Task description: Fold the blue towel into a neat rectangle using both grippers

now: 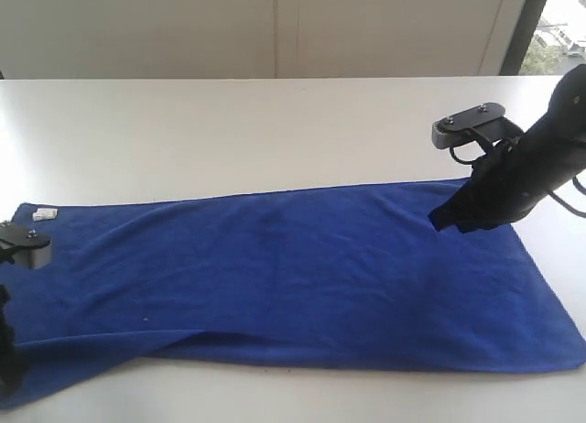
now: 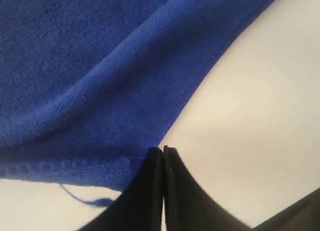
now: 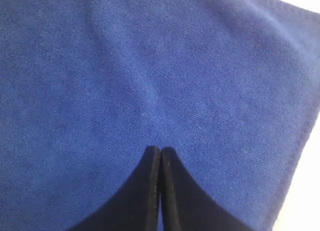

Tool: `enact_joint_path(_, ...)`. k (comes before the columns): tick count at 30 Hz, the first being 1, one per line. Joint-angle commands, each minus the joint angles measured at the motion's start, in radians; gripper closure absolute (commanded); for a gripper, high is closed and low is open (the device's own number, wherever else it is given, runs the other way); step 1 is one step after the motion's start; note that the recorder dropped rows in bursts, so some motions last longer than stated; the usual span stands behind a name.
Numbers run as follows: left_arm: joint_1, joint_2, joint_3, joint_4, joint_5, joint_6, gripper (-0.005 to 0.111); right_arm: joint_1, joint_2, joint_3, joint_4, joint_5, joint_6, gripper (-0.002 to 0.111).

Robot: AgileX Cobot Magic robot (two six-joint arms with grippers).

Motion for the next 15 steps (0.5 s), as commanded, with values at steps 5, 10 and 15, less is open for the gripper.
enact_joint_path(5, -0.006, -0.008, 0.048, 0.188, -0.054, -0.155, 0.107, 0.001, 0.062, -0.008, 0.003, -0.088, 0.005, 0.108)
enact_joint_path(10, -0.006, -0.008, 0.058, 0.19, -0.086, -0.154, 0.107, 0.001, 0.101, -0.011, 0.003, -0.127, 0.005, 0.108)
enact_joint_path(15, -0.006, -0.008, 0.09, 0.228, -0.086, -0.168, 0.107, 0.001, 0.143, -0.012, 0.002, -0.187, 0.005, 0.108)
